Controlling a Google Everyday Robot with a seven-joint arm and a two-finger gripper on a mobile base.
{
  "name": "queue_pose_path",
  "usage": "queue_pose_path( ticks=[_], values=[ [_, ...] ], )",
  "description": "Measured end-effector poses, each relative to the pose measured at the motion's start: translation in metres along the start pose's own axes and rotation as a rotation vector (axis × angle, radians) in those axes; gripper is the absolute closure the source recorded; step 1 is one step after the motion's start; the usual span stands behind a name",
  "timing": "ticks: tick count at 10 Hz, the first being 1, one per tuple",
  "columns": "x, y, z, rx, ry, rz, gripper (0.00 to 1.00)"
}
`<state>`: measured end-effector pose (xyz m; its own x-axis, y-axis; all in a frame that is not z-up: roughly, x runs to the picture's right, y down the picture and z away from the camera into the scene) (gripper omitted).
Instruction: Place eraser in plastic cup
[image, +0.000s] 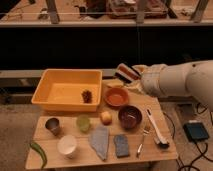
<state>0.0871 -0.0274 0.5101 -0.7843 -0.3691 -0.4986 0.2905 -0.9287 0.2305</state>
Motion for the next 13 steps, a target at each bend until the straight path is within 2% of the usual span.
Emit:
queue_pose_path(
  ticks=[1,2,3,4,5,7,9,11,13],
  values=[
    [0.000,-0.007,0.012,0.099,-0.024,-0.106,1.00],
    [0.001,-0.018,0.030,0.228,-0.050,-0.227,1.00],
    [-0.001,-0.033,0.045,0.324,-0.070,-0.298,1.00],
    [-0.004,-0.048,0.059,0.398,-0.088,-0.328,1.00],
    [-0.005,-0.058,0.070,0.444,-0.102,-0.337,1.00],
    [-0.009,-0.076,0.087,0.494,-0.127,-0.335,1.00],
    [-0.004,-0.100,0.118,0.528,-0.156,-0.336,1.00],
    [0.005,-0.122,0.150,0.533,-0.193,-0.336,1.00],
    [0.008,-0.135,0.175,0.521,-0.211,-0.318,1.00]
  ],
)
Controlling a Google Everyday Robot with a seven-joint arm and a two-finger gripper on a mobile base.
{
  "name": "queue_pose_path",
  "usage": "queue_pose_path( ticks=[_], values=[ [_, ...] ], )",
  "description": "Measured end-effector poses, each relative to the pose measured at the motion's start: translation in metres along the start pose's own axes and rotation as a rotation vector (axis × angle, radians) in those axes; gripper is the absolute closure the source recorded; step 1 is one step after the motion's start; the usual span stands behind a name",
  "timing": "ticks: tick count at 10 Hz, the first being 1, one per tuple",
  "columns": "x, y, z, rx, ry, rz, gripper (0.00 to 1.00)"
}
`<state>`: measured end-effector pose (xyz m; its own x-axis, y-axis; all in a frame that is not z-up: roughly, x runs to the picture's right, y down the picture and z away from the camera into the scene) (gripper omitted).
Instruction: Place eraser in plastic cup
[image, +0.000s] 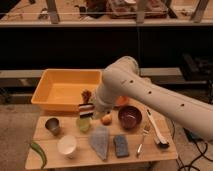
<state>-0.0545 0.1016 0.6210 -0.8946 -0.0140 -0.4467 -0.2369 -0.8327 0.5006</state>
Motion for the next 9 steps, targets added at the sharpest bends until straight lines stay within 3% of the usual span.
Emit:
queue_pose_path(
  ticks=[4,9],
  values=[
    [-0.006,0.022,0.031,-0.031,-0.028,0.050,1.00],
    [-0.024,0.041,0.065,-0.007,-0.043,0.079,1.00]
  ],
)
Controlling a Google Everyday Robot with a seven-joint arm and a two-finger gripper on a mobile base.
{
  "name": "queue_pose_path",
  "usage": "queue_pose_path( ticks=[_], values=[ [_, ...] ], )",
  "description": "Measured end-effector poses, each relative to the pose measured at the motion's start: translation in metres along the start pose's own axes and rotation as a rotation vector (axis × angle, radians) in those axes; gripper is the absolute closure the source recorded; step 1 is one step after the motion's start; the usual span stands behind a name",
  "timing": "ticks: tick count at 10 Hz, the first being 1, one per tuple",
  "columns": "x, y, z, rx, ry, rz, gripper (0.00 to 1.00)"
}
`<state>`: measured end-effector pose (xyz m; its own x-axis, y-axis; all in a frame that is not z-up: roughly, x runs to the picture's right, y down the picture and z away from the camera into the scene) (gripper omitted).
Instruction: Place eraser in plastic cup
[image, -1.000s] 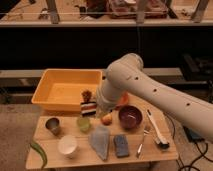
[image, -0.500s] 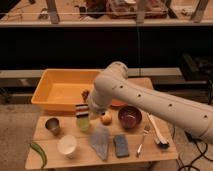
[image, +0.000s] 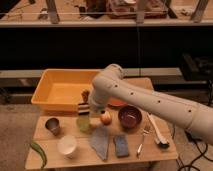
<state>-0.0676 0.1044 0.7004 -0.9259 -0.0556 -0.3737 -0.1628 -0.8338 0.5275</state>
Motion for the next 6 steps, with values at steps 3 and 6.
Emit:
queue_pose_path(
  ticks=[3,6],
  values=[
    [0.0011,0.0005,0.0000,-0.006,0.011,0.008,1.00],
    [0.0027,0.0004,0.0005,-0.005,0.011,0.006,1.00]
  ],
)
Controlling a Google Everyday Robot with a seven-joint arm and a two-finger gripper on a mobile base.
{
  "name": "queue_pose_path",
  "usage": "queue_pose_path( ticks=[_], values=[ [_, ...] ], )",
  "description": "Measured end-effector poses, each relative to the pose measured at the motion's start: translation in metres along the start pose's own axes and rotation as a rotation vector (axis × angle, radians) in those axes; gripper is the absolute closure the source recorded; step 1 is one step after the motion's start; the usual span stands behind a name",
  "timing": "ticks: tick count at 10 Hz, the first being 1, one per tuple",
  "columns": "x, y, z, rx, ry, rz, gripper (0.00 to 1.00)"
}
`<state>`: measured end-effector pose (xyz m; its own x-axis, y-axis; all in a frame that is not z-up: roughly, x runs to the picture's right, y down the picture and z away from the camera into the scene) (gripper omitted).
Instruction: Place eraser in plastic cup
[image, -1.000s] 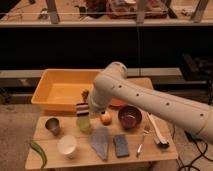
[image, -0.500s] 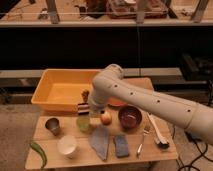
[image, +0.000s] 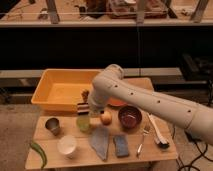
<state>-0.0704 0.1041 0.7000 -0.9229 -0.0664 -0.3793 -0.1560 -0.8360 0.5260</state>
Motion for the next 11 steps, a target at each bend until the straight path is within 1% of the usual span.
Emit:
queue_pose_path(
  ticks=[4,6,8,9,11],
  values=[
    [-0.001,0.001,0.000,0.004,-0.001,-0.006,1.00],
    [0.005,0.018,0.014,0.032,-0.010,-0.041,1.00],
    [0.003,0.034,0.023,0.047,-0.018,-0.053,1.00],
    [0.005,0.037,0.028,0.055,-0.014,-0.063,1.00],
    [0.013,0.034,0.030,0.055,0.002,-0.095,1.00]
  ],
)
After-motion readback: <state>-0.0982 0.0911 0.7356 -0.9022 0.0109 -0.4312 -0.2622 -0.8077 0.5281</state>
